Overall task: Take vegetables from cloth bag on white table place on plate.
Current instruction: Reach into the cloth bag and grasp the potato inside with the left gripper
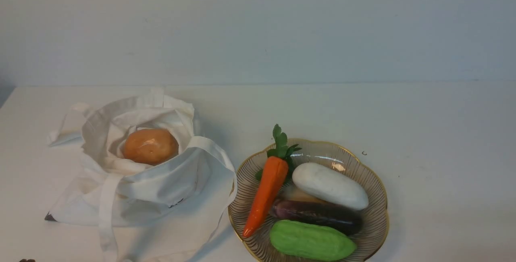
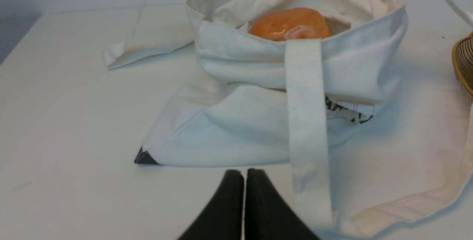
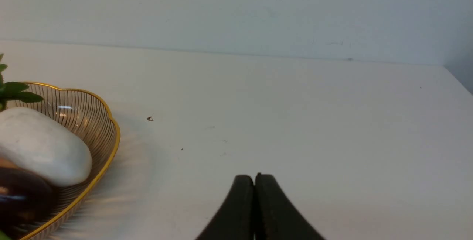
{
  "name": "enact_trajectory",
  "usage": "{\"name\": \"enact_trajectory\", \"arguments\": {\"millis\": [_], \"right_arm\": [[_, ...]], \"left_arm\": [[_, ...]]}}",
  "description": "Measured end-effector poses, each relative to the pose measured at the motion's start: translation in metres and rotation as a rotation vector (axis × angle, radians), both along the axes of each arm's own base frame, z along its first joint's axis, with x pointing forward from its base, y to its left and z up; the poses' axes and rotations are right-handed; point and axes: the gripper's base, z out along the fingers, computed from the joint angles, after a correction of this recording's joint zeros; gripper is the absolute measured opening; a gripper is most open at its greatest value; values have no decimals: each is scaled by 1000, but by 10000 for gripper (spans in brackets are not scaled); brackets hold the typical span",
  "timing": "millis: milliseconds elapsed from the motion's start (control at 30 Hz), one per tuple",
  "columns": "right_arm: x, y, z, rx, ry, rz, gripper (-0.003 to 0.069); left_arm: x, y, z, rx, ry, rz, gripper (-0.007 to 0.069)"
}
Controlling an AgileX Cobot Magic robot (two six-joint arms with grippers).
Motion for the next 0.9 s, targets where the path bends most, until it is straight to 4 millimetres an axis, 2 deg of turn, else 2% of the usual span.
{"name": "enact_trajectory", "arguments": {"millis": [200,300,433,533,667,733,767,833,867,900], "right_arm": [[0,0,0,0,0,0,-15],[0,0,0,0,0,0,-15],[0,0,0,0,0,0,-15],[0,0,0,0,0,0,-15],[0,0,0,0,0,0,-15],[0,0,0,0,0,0,-15],[0,0,0,0,0,0,-15],[0,0,0,0,0,0,-15],[0,0,0,0,0,0,-15],[0,0,0,0,0,0,-15]], "left_arm": [[0,-1,1,-31,-11,0,-8],[1,-3,5,-138,-49,6,-8],[3,-5,17,-378,-164,26,-8],[4,-3,26,-464,-253,44,-8],[-1,12,59,-596,-622,128,-8],[-6,15,76,-607,-719,131,-8],[-11,16,95,-605,-779,117,-8],[-17,12,134,-531,-803,69,-8],[-15,11,137,-517,-790,66,-8],[-13,6,158,-440,-724,30,-8]]}}
